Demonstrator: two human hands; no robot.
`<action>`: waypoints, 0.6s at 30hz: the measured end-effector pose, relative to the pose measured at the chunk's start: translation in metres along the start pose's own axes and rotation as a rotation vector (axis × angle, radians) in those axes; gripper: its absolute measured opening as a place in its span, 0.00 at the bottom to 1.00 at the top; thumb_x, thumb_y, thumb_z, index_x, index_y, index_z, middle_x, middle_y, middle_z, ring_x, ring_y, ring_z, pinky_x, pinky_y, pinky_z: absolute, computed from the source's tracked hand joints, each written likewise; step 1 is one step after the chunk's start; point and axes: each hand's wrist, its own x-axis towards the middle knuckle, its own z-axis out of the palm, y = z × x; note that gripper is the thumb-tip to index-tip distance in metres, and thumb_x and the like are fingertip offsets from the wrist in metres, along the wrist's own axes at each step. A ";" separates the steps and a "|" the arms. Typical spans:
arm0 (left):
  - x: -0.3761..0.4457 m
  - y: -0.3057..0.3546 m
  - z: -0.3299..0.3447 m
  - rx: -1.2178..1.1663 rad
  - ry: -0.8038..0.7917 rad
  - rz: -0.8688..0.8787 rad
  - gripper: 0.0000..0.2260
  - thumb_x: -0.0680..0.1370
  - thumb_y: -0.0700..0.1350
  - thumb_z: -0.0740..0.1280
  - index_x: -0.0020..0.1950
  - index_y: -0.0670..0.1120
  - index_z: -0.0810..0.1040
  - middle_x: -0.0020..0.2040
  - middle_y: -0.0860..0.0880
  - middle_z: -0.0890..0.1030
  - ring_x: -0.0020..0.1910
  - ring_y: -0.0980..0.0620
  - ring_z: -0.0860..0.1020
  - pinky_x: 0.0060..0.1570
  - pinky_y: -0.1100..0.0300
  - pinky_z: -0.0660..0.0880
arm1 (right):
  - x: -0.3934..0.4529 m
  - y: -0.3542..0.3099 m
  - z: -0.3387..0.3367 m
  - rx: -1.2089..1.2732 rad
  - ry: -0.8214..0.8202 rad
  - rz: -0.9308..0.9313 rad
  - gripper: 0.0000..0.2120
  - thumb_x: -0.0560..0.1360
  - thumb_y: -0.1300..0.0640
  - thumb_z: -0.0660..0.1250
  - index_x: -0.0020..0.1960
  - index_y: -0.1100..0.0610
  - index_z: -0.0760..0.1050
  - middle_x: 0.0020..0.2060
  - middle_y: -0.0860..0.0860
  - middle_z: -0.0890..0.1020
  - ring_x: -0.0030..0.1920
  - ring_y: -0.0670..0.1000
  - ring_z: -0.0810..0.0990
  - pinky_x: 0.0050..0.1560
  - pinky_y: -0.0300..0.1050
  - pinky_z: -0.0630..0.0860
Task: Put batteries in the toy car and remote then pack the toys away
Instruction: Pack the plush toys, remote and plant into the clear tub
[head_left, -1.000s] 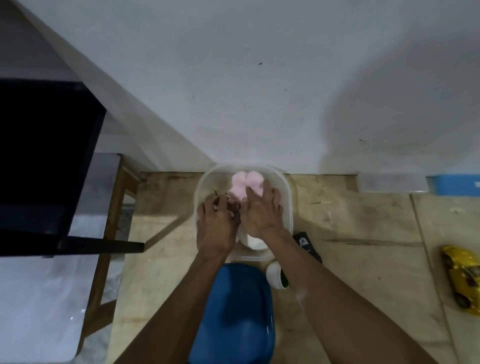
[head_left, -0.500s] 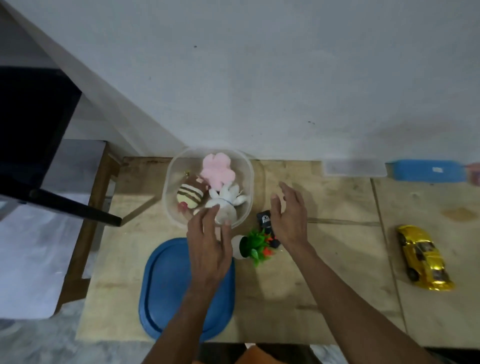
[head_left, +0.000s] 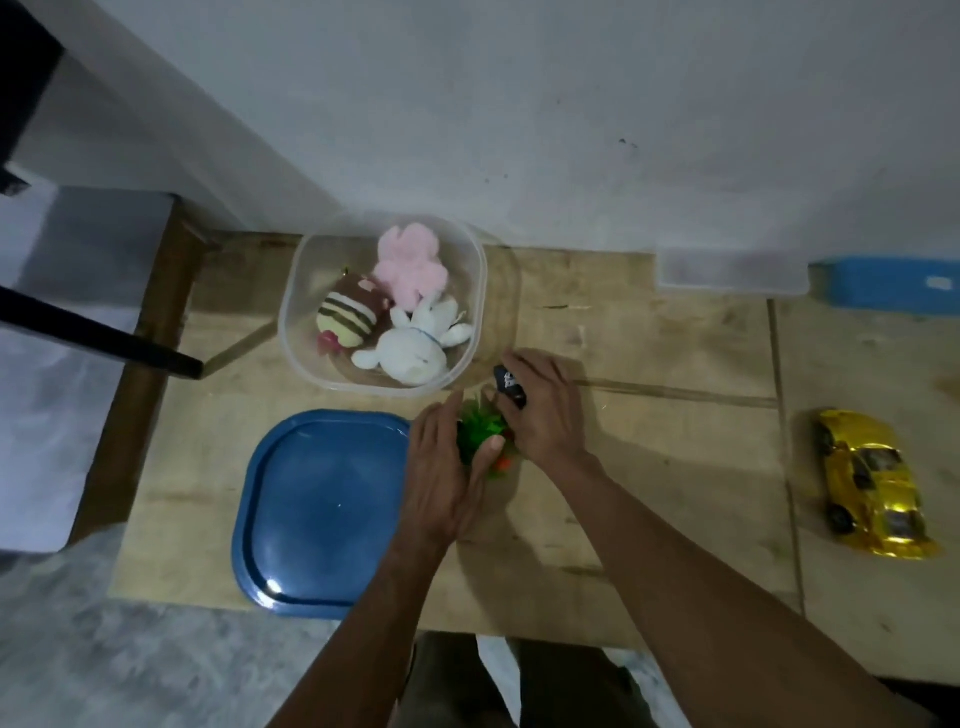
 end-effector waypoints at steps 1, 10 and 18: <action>-0.001 0.001 0.004 0.017 0.012 0.002 0.34 0.79 0.66 0.57 0.76 0.43 0.64 0.69 0.42 0.71 0.68 0.45 0.67 0.68 0.47 0.69 | -0.002 0.002 0.000 0.011 0.006 0.002 0.23 0.73 0.56 0.73 0.67 0.56 0.77 0.62 0.55 0.79 0.64 0.61 0.74 0.64 0.58 0.72; 0.003 0.014 0.023 0.313 0.062 0.038 0.29 0.79 0.67 0.56 0.71 0.49 0.72 0.60 0.48 0.80 0.60 0.45 0.73 0.52 0.47 0.77 | -0.031 0.039 -0.015 -0.351 0.182 -0.016 0.20 0.81 0.53 0.56 0.70 0.60 0.72 0.67 0.62 0.74 0.64 0.63 0.72 0.64 0.58 0.73; 0.008 0.027 0.014 0.406 0.086 -0.046 0.30 0.78 0.70 0.55 0.70 0.51 0.72 0.53 0.47 0.82 0.54 0.43 0.76 0.33 0.50 0.79 | -0.034 0.037 -0.021 -0.432 0.133 0.027 0.21 0.79 0.53 0.57 0.71 0.55 0.71 0.69 0.58 0.74 0.60 0.62 0.74 0.51 0.57 0.76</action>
